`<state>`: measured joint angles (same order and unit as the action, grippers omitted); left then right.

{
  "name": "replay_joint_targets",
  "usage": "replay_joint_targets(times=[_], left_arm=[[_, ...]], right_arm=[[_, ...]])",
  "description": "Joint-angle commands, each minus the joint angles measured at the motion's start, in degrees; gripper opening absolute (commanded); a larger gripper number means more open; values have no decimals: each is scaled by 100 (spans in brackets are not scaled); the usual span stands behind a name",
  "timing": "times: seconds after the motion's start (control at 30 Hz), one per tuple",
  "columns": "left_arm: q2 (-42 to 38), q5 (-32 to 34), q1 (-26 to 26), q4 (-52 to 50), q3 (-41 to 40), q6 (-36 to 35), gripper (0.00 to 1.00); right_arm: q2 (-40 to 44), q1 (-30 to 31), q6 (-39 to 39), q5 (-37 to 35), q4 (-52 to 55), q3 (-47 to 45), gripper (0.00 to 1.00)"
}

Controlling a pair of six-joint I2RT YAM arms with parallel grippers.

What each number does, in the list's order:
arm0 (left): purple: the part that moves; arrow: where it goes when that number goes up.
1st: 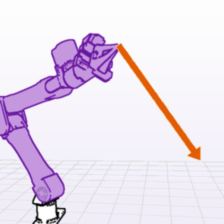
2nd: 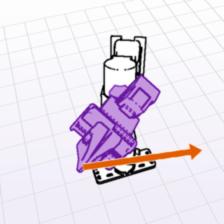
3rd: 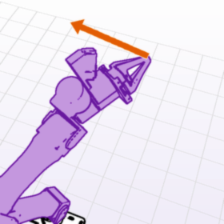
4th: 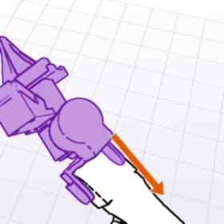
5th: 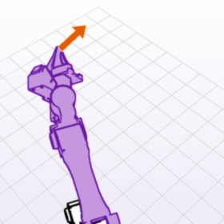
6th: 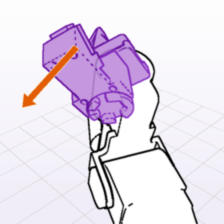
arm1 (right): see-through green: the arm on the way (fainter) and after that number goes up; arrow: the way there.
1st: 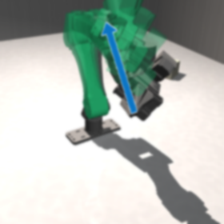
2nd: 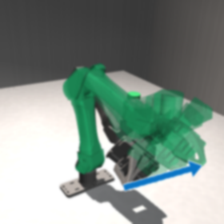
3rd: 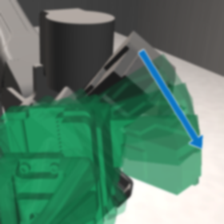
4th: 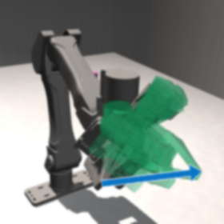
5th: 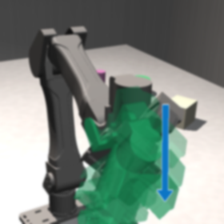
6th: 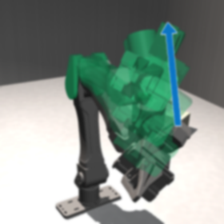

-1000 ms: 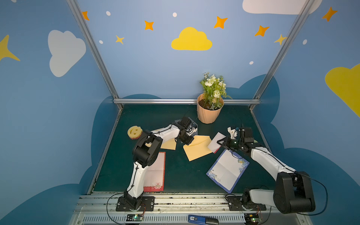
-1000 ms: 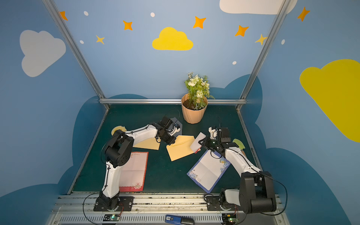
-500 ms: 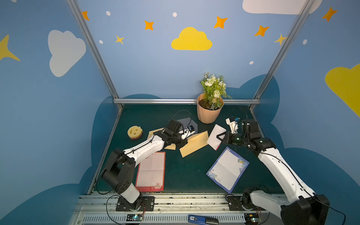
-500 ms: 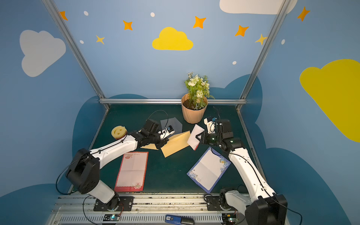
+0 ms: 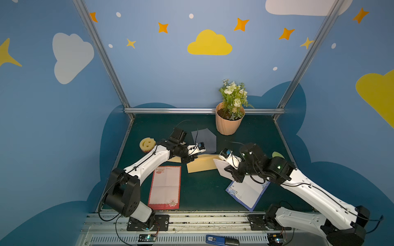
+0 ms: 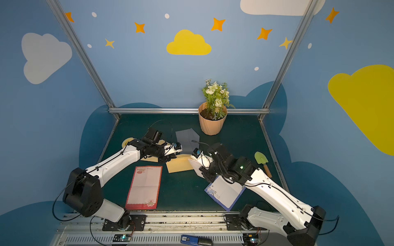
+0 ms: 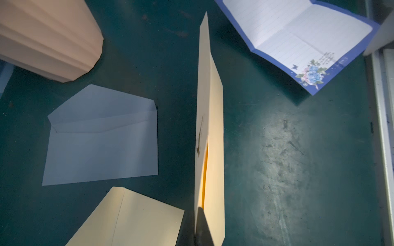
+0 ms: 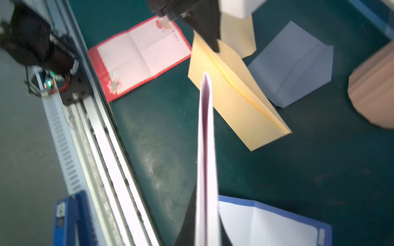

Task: Fold the letter paper in half and place it into the envelope
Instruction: Pick up the envelope from the center of the board, then place the letter paper in the envelope.

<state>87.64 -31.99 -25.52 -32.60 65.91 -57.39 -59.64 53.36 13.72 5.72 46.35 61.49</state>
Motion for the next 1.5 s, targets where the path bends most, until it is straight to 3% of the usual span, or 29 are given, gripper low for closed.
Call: replay_joint_targets(times=[0.0, 0.27, 0.57, 1.07, 1.47], left_arm=[[95, -435, 10, -685, 282, -538, 3], [315, -459, -145, -977, 437, -725, 3], [595, -325, -355, -1325, 663, -853, 3], [678, -447, -410, -1493, 797, -958, 3], [719, -630, -412, -1545, 880, -985, 4]], right_arm=[[149, 486, 1017, -640, -323, -240, 2], [-1138, 736, 2573, -1843, -487, 450, 0], [-1747, 709, 3485, -2001, -1201, 457, 0], [-1587, 726, 3757, -2197, -1518, 174, 0], [-1677, 754, 3515, -2179, -1567, -169, 0]])
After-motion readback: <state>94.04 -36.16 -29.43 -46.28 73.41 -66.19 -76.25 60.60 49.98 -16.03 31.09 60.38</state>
